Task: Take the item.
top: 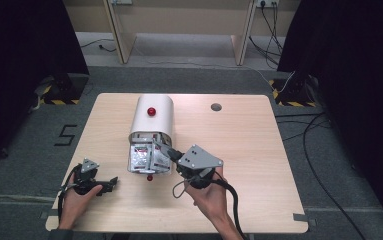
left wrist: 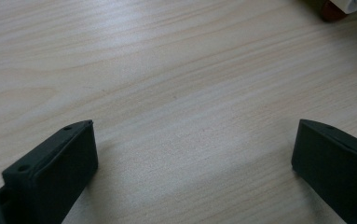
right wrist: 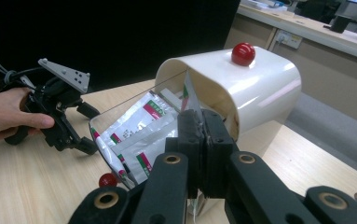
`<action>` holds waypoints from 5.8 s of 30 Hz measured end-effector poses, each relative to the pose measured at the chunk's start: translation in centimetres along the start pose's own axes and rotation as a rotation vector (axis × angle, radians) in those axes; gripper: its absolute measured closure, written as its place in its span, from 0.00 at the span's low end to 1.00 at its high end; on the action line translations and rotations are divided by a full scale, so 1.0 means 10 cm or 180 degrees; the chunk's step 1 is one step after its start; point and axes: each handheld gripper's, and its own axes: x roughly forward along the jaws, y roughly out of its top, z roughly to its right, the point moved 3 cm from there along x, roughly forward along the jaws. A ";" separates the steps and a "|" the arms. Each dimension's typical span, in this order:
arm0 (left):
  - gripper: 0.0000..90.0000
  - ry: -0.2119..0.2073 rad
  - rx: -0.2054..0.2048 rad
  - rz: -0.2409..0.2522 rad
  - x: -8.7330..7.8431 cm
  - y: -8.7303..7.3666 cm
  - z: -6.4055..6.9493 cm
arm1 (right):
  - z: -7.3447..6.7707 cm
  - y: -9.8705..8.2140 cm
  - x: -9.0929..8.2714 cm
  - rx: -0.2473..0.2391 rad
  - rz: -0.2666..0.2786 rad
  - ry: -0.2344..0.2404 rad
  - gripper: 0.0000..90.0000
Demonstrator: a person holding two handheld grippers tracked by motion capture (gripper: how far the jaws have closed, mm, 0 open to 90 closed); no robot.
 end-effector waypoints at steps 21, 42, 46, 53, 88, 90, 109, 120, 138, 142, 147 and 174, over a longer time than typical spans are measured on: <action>0.00 0.0003 -0.0002 0.0005 0.00 0.00 0.00 | 0.39 -0.25 -0.34 0.0181 0.0058 -0.0271 0.99; 0.00 0.0002 -0.0001 0.0006 0.00 0.00 0.00 | 0.63 -0.70 -0.43 0.0369 -0.0007 -0.0460 0.99; 0.00 0.0001 0.0003 0.0002 0.00 0.00 0.00 | 0.69 -0.76 -0.41 0.0397 -0.0041 -0.0472 0.99; 0.00 -0.0003 0.0006 0.0004 0.00 0.00 0.00 | 0.76 -0.83 -0.38 0.0444 -0.0076 -0.0483 0.99; 0.00 -0.0006 0.0000 0.0011 0.01 0.01 0.00 | 1.04 -1.35 -0.13 0.0657 -0.0507 -0.0645 0.99; 0.00 -0.0005 0.0001 0.0010 0.01 0.01 0.00 | 1.04 -1.38 -0.10 0.0683 -0.0534 -0.0634 0.99; 0.00 -0.0006 0.0000 0.0011 0.01 0.01 0.00 | 1.15 -1.69 0.11 0.0803 -0.0813 -0.0735 0.98; 0.00 -0.0006 0.0001 0.0010 0.01 0.01 0.00 | 1.19 -1.74 0.15 0.0861 -0.0861 -0.0737 0.98; 0.00 -0.0006 0.0001 0.0011 0.01 0.01 0.00 | 1.17 -1.72 0.20 0.0745 -0.0887 -0.0733 0.95; 0.00 -0.0005 0.0002 0.0010 0.01 0.01 0.00 | 1.13 -1.70 0.21 0.0779 -0.0884 -0.0646 0.94; 0.00 -0.0005 0.0001 0.0010 0.01 0.01 0.00 | 1.08 -1.69 0.21 0.0713 -0.0916 -0.0615 0.93; 0.00 -0.0005 0.0002 0.0010 0.01 0.01 0.00 | 1.00 -1.82 0.35 0.0693 -0.1129 -0.0487 0.84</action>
